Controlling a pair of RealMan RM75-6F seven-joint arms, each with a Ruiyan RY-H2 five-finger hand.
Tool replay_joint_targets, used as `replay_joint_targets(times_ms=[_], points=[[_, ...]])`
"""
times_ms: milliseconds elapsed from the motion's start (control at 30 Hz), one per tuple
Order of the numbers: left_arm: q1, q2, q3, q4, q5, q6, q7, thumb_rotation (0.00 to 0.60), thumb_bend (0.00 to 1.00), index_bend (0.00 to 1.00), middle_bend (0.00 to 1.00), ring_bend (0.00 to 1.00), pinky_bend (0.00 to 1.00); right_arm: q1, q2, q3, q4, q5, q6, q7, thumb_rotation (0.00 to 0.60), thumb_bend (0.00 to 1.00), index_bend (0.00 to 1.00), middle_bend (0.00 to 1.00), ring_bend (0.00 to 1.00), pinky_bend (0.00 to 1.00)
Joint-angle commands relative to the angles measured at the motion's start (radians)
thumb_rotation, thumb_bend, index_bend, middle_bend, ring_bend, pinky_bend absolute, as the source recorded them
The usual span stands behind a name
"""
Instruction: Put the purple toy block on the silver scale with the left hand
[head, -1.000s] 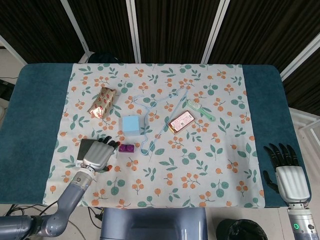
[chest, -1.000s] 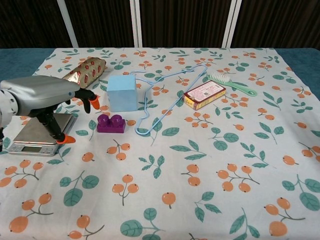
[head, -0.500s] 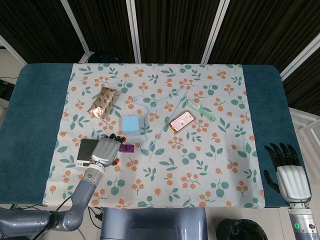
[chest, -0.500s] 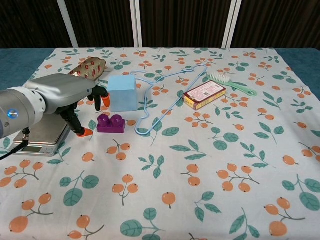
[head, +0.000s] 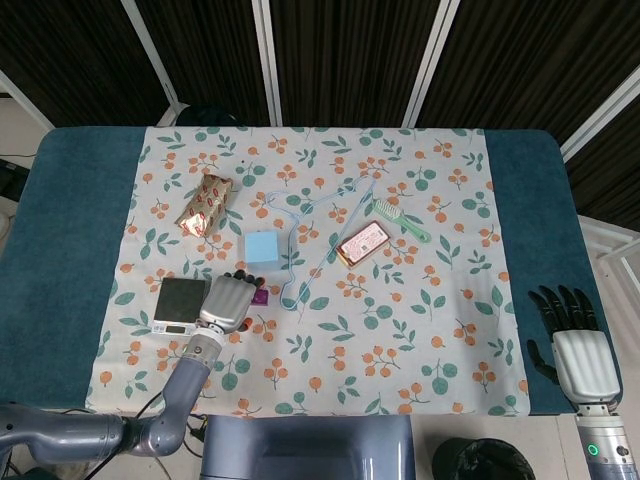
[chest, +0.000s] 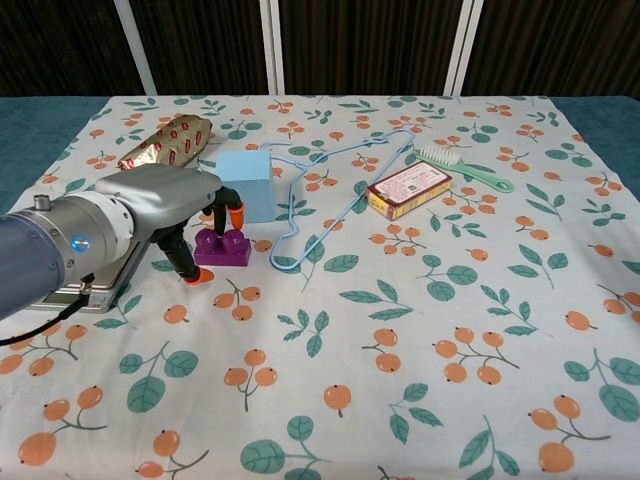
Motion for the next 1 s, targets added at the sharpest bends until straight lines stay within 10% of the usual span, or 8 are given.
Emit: replay_joint_targets(times_ms=[33, 1000], points=[[-0.010, -0.024, 0.007, 0.027, 0.007, 0.007, 0.005, 0.600, 0.20, 0.33, 0.36, 0.23, 0.38, 0.000, 0.000, 0.001, 0.001, 0.003, 0.000, 0.001, 0.600, 0.48, 0.13, 0.13, 0.04, 0.00], [-0.014, -0.146, 0.036, 0.206, 0.086, 0.062, -0.013, 0.600, 0.28, 0.44, 0.49, 0.33, 0.44, 0.005, -0.003, -0.001, 0.007, 0.006, -0.012, 0.009, 0.600, 0.48, 0.13, 0.13, 0.04, 0.00]])
